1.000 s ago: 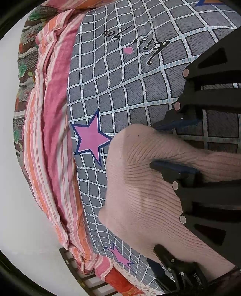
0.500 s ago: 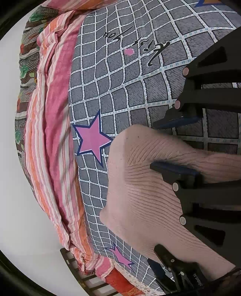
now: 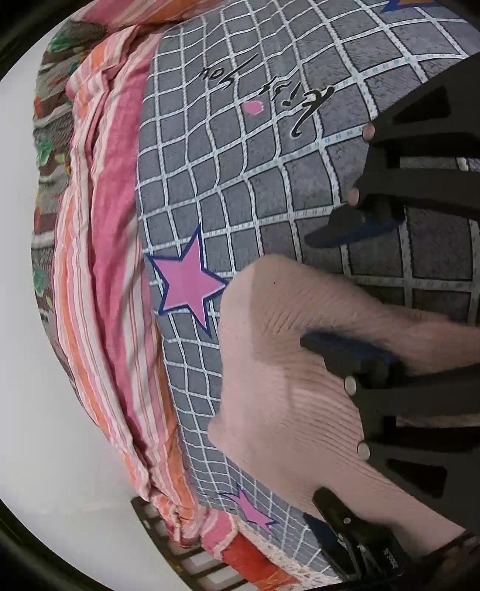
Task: Fold small clothes
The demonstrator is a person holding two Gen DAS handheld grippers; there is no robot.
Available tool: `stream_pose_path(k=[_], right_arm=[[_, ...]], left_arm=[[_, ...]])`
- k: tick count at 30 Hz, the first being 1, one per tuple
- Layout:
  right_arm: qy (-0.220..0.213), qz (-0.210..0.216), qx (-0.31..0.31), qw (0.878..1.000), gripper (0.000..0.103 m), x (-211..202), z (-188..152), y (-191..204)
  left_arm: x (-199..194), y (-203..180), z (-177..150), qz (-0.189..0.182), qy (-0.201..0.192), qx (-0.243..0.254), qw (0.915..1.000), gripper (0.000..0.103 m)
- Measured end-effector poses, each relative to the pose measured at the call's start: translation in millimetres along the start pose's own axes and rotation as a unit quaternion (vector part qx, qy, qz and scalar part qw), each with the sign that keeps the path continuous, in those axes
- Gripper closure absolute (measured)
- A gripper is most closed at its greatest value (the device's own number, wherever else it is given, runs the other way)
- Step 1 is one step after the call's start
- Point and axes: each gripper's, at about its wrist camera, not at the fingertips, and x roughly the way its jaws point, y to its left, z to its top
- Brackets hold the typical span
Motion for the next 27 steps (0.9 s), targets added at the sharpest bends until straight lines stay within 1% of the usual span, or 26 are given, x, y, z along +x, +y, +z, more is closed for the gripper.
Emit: stream_pose_path(k=[1, 2, 4, 5, 6, 7, 9, 11, 12, 13, 15, 16, 17, 18, 19, 20, 21, 22, 24, 27], right_arm=[[0.001, 0.004, 0.006, 1.000, 0.048, -1, 1, -2], [0.004, 0.012, 0.013, 1.000, 0.047, -2, 3, -5], [0.023, 0.038, 0.029, 0.999, 0.047, -4, 11, -11], [0.028, 0.047, 0.034, 0.998, 0.047, -6, 15, -12], [0.028, 0.053, 0.032, 0.998, 0.047, -9, 21, -13], [0.025, 0.049, 0.026, 0.998, 0.047, -10, 26, -11], [0.019, 0.042, 0.014, 0.999, 0.047, -10, 37, -7], [0.028, 0.051, 0.010, 0.998, 0.047, -2, 43, -4], [0.039, 0.055, 0.009, 0.998, 0.049, 6, 45, -3], [0.041, 0.054, 0.006, 0.998, 0.055, 11, 45, -2], [0.039, 0.038, -0.006, 0.999, 0.057, 21, 40, 1], [0.037, 0.036, -0.007, 0.999, 0.058, 25, 37, 1], [0.035, 0.038, -0.004, 0.999, 0.058, 27, 35, -1], [0.033, 0.040, 0.000, 0.999, 0.058, 28, 34, -3], [0.033, 0.040, 0.002, 0.999, 0.058, 29, 33, -4], [0.033, 0.039, 0.002, 0.999, 0.058, 30, 33, -4], [0.034, 0.031, 0.001, 0.999, 0.058, 33, 32, -4], [0.035, 0.025, -0.001, 0.999, 0.058, 35, 31, -2], [0.032, 0.016, -0.006, 0.999, 0.058, 36, 31, 0], [0.032, 0.024, -0.001, 0.999, 0.058, 37, 31, -3]], left_arm=[[0, 4, 3, -0.011, 0.008, -0.012, 0.9998, 0.025], [0, 8, 7, -0.021, 0.012, -0.020, 0.9995, 0.025], [2, 13, 15, -0.029, 0.019, -0.023, 0.9991, 0.024], [3, 14, 19, -0.025, 0.018, -0.021, 0.9993, 0.024], [6, 14, 25, -0.009, 0.020, -0.012, 0.9997, 0.024], [10, 13, 29, 0.000, 0.025, -0.005, 0.9997, 0.024], [20, 15, 40, -0.001, 0.033, 0.000, 0.9995, 0.024], [33, 18, 52, 0.010, 0.038, -0.002, 0.9992, 0.024], [41, 20, 58, 0.021, 0.043, 0.001, 0.9989, 0.024], [47, 21, 61, 0.030, 0.045, 0.003, 0.9985, 0.024], [64, 27, 68, 0.052, 0.055, 0.005, 0.9971, 0.027], [68, 30, 69, 0.049, 0.059, 0.003, 0.9971, 0.033], [73, 32, 70, 0.036, 0.063, -0.003, 0.9974, 0.038], [77, 34, 68, 0.023, 0.062, -0.008, 0.9978, 0.050], [79, 34, 67, 0.017, 0.061, -0.009, 0.9979, 0.060], [81, 34, 66, 0.013, 0.060, -0.007, 0.9981, 0.063], [81, 31, 65, 0.012, 0.056, 0.000, 0.9984, 0.070], [81, 29, 66, 0.014, 0.051, 0.005, 0.9986, 0.072], [82, 27, 68, 0.024, 0.041, 0.005, 0.9989, 0.073], [92, 29, 73, 0.029, 0.045, -0.008, 0.9986, 0.073]])
